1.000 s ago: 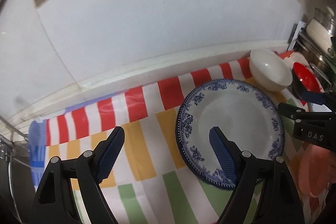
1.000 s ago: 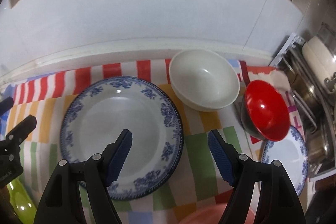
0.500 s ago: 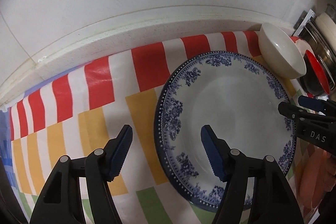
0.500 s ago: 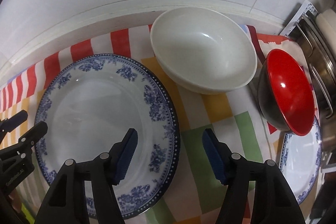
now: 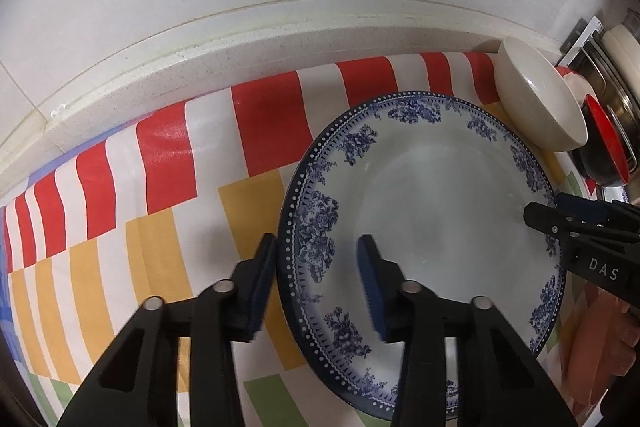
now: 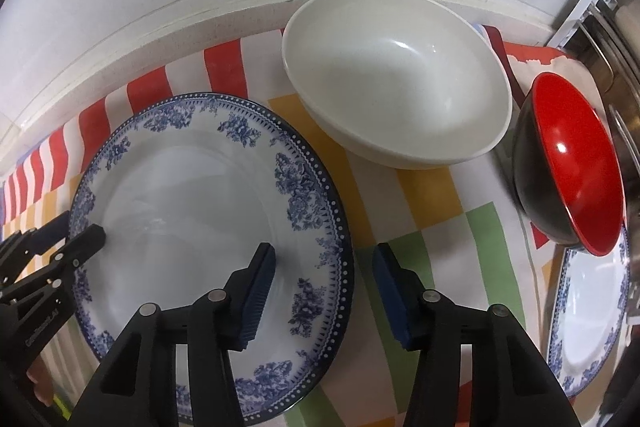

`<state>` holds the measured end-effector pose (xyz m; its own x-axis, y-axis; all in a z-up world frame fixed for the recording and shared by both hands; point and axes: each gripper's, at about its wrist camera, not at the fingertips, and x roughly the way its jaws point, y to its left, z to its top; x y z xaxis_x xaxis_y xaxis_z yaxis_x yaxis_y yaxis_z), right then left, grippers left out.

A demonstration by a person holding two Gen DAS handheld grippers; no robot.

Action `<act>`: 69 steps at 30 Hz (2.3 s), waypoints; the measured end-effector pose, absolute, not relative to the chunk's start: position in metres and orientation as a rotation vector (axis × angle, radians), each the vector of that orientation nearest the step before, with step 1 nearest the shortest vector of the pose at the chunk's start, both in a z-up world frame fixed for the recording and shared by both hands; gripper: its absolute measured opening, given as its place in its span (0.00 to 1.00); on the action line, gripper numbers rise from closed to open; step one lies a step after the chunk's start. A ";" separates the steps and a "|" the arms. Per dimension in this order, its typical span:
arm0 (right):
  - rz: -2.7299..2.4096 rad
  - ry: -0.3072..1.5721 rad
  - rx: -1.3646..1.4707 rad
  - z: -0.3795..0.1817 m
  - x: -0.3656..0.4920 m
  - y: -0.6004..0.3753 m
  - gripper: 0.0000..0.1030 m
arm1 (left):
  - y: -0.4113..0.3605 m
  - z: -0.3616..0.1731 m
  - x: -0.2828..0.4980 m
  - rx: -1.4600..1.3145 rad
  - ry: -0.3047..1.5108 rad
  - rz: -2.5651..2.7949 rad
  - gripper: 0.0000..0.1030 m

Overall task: Organize plates and bowls
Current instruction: 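Close the left gripper on the blue-patterned plate rim, then carry the blue-patterned plate onto the green plate and open the left gripper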

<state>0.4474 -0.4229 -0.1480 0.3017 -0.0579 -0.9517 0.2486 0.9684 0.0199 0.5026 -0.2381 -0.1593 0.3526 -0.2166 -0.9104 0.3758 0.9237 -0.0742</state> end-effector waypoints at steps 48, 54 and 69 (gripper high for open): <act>-0.081 1.210 0.145 -0.101 0.354 -0.333 0.37 | -0.123 -0.083 0.383 0.048 1.059 -0.196 0.33; -0.060 1.209 0.132 -0.098 0.328 -0.298 0.37 | -0.089 -0.081 0.355 0.026 1.060 -0.169 0.33; 0.004 1.213 0.092 -0.096 0.265 -0.203 0.37 | 0.001 -0.087 0.287 -0.010 1.064 -0.099 0.33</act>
<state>0.2651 -0.2026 -0.0962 0.3503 0.0525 -0.9352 0.0458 0.9963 0.0731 0.2865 0.0011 -0.0870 0.4815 -0.0864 -0.8722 0.0765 0.9955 -0.0564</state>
